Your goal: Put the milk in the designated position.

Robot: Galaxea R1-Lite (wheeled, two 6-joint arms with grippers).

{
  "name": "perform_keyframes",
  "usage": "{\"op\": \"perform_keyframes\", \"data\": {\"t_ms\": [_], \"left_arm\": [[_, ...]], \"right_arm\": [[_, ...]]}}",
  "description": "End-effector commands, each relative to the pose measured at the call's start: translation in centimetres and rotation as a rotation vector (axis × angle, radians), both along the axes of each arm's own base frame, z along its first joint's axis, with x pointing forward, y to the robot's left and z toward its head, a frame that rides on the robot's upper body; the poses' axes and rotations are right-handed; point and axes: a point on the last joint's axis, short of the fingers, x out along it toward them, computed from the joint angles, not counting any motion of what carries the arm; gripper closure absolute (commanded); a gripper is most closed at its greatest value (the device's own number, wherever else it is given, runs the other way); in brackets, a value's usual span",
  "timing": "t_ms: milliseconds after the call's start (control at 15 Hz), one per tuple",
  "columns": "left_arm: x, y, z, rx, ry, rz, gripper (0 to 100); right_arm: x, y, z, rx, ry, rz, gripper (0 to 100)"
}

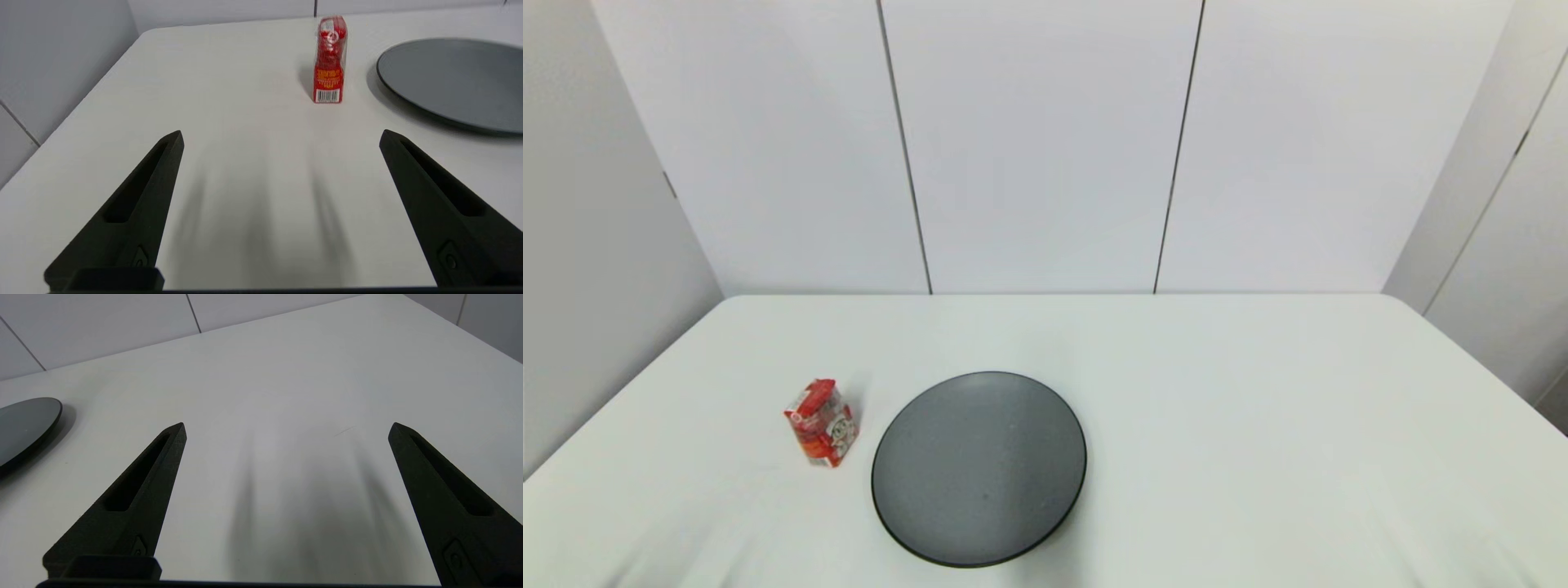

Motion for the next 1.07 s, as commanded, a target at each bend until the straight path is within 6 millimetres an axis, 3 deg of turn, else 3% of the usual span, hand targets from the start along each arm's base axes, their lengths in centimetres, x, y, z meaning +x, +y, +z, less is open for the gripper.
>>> {"op": "perform_keyframes", "data": {"t_ms": [67, 1067], "left_arm": [[-0.10, 0.00, -0.07, -0.007, -0.012, 0.001, 0], [-0.09, 0.00, -0.08, -0.009, -0.013, 0.002, 0]], "right_arm": [[0.02, 0.00, -0.05, 0.001, 0.003, 0.000, 0], [0.02, 0.00, -0.03, 0.007, 0.002, -0.002, 0]]}}
